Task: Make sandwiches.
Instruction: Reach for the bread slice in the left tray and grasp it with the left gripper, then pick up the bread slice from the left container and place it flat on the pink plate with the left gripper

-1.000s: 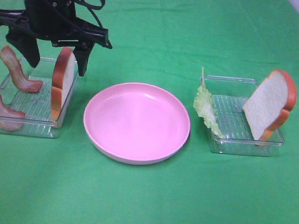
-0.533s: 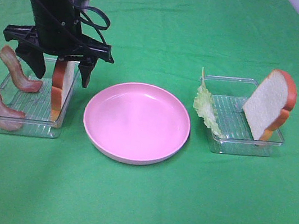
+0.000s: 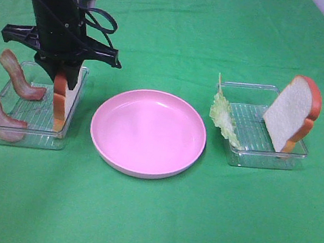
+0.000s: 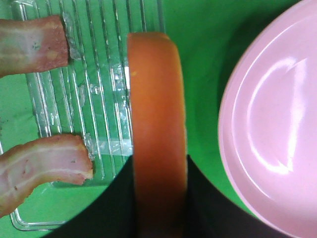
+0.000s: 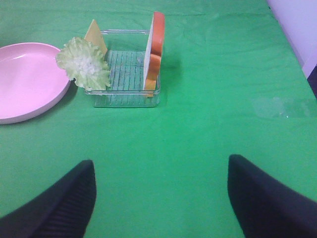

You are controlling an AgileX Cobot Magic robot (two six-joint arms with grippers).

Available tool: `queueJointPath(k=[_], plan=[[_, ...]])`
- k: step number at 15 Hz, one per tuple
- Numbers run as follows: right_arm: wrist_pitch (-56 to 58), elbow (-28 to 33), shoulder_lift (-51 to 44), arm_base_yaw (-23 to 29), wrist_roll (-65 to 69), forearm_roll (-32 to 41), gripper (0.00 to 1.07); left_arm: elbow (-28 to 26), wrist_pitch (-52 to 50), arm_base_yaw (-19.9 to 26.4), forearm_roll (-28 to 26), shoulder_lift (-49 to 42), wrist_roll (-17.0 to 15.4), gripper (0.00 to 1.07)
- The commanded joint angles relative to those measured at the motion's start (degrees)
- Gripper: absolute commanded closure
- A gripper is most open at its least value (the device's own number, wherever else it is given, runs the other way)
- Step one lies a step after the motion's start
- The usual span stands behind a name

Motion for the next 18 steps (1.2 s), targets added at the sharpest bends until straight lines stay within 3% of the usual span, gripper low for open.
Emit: queueJointPath(k=[1,3,8,9,14,15,16,18], plan=[[-0.06,0.0,-0.8,0.11,-0.57,-0.17,0.37,-0.23,0.17,-0.23,0.29,-0.23,-0.4,1.07],[-0.06,0.0,-0.8,0.11,-0.57,-0.17,0.37,-0.23,1.09,-0.23,0.17,-1.15,-0.23,1.07],[-0.06,0.0,-0.8,0.11,-0.57,-0.17,0.37,-0.23,4.81,-0.11,-0.34,-12.38,6.07,1.07],[-0.06,0.0,-0.8,0.11,-0.57,-0.17,0.37,-0.23,4.7,0.92,-2.58,-14.73,8.02,1.07],[-0.06,0.0,-0.8,0.11,-0.57,-0.17,0.37,-0.11,4.3,13.18,-27.5,-15.58,23.89,1.07],[-0.06,0.0,-0.8,0.11,-0.57,-0.17,0.37,-0.11,4.13,13.81,-33.17,-13.75,28.65,1.07],[-0.06,0.0,-0.8,0.11,-0.57,-0.17,0.37,-0.11,3.95,13.81,-36.61,-11.97,31.28,1.07],[-0.06,0.0,-0.8,0.11,-0.57,-0.17,0.37,-0.11,3.84,13.81,-43.37,-7.56,34.15,1.07]])
